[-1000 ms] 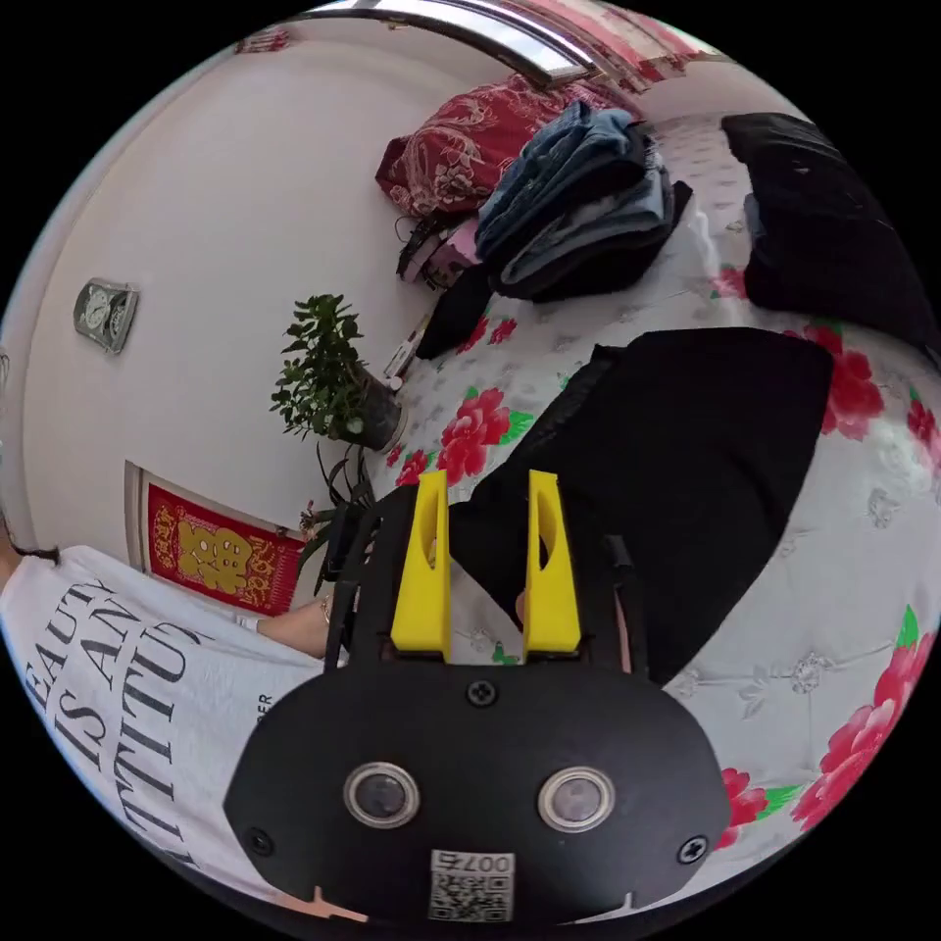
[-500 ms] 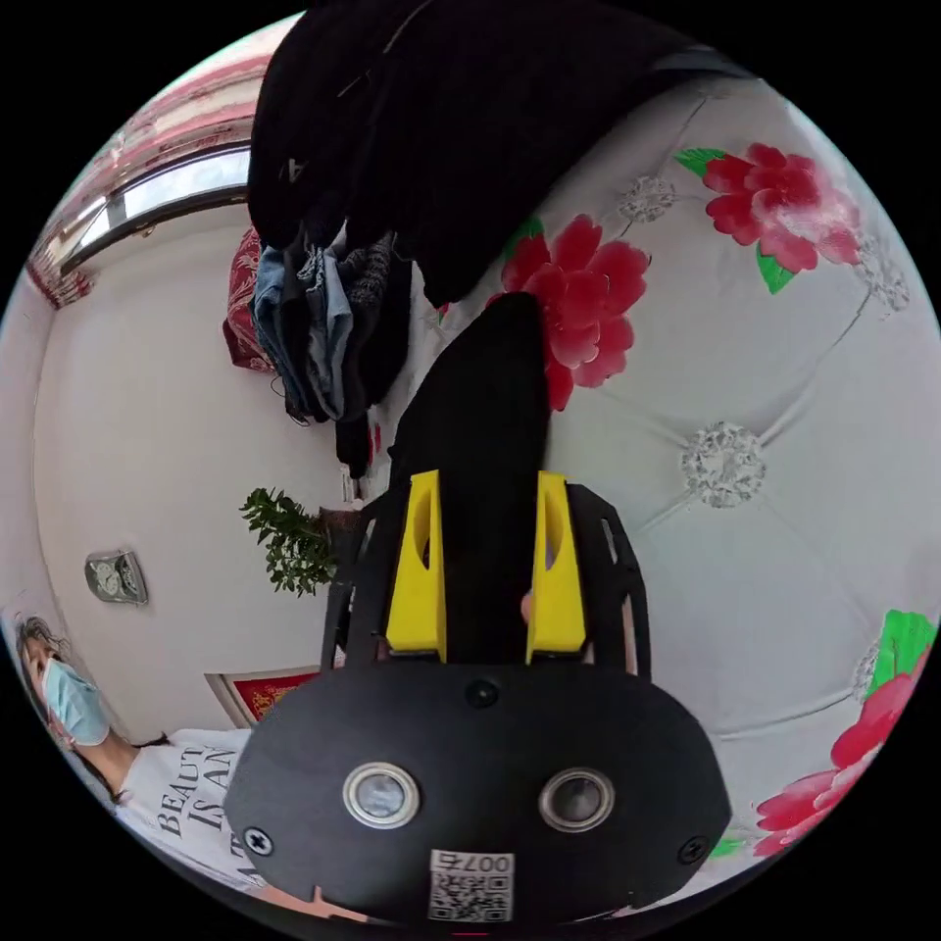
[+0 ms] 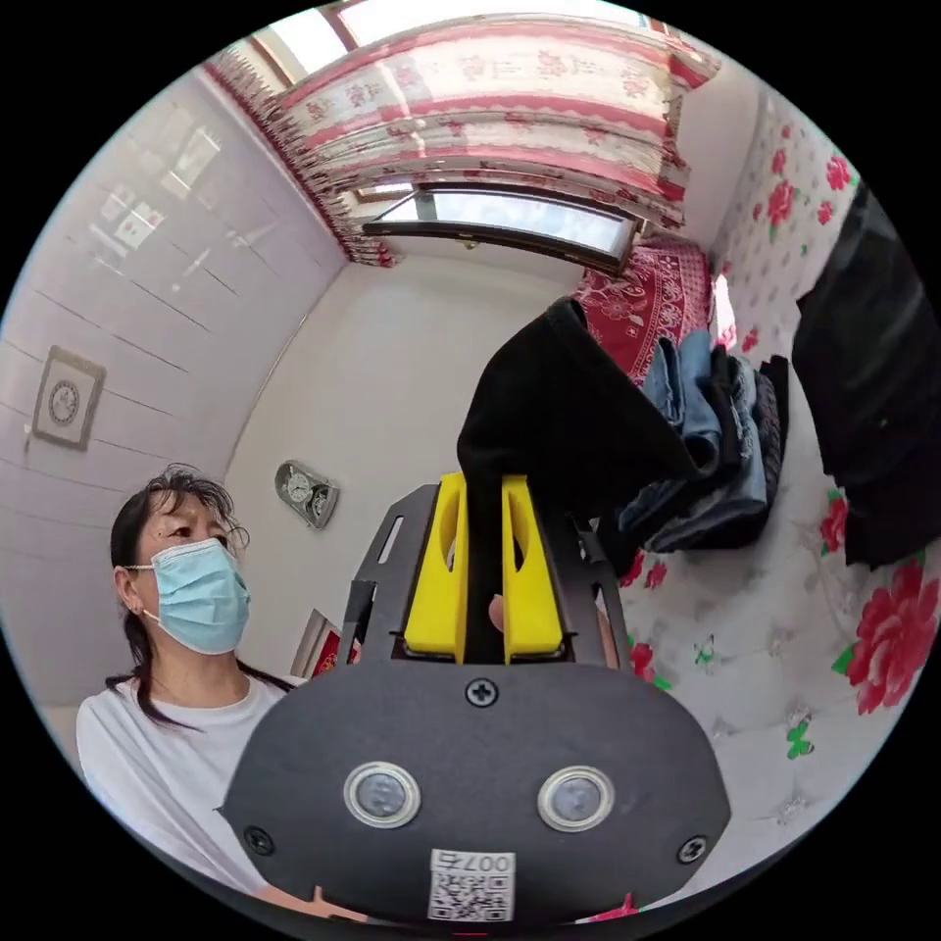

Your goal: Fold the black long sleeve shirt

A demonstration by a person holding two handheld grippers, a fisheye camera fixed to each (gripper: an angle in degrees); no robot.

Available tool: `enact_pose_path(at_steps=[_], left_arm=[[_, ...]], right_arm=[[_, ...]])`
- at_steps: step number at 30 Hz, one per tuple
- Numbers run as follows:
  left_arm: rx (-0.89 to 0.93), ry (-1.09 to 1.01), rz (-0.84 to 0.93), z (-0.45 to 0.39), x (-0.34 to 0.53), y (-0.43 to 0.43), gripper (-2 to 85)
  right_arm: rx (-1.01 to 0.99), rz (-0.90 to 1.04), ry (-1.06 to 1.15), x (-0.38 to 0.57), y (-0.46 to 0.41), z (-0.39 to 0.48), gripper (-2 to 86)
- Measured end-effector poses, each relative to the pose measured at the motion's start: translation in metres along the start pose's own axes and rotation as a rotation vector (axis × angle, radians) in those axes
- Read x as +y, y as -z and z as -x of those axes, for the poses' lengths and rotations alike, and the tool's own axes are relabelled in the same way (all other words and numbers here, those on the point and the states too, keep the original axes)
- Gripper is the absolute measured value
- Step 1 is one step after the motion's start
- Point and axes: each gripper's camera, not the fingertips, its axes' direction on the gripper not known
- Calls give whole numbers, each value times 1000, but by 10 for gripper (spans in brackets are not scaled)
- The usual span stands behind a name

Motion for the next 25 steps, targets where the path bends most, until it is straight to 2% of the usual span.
enact_pose_path(at_steps=[2,3,5,8,12,14,18,20,25], left_arm=[[-101,-40,7,5,-94,6,79],[-147,-27,-1,11,-113,7,84],[-410,93,-53,49,-161,8,103],[-716,275,-119,98,-137,-7,109],[-819,202,36,123,-36,-90,111],[-876,137,213,125,59,-162,111],[-922,95,448,104,193,-267,104],[-946,97,546,80,257,-325,96],[-935,70,701,47,318,-432,88]], right_arm=[[50,-70,129,-28,-54,33,63],[79,-90,132,-34,-68,36,62],[186,-143,109,-47,-122,18,60],[379,-4,110,-45,-174,-41,60],[611,199,114,12,-171,-108,62],[775,347,132,70,-136,-138,64],[1061,473,99,158,-45,-153,68],[1234,529,14,201,22,-148,70],[1545,386,-130,218,155,-107,80]])
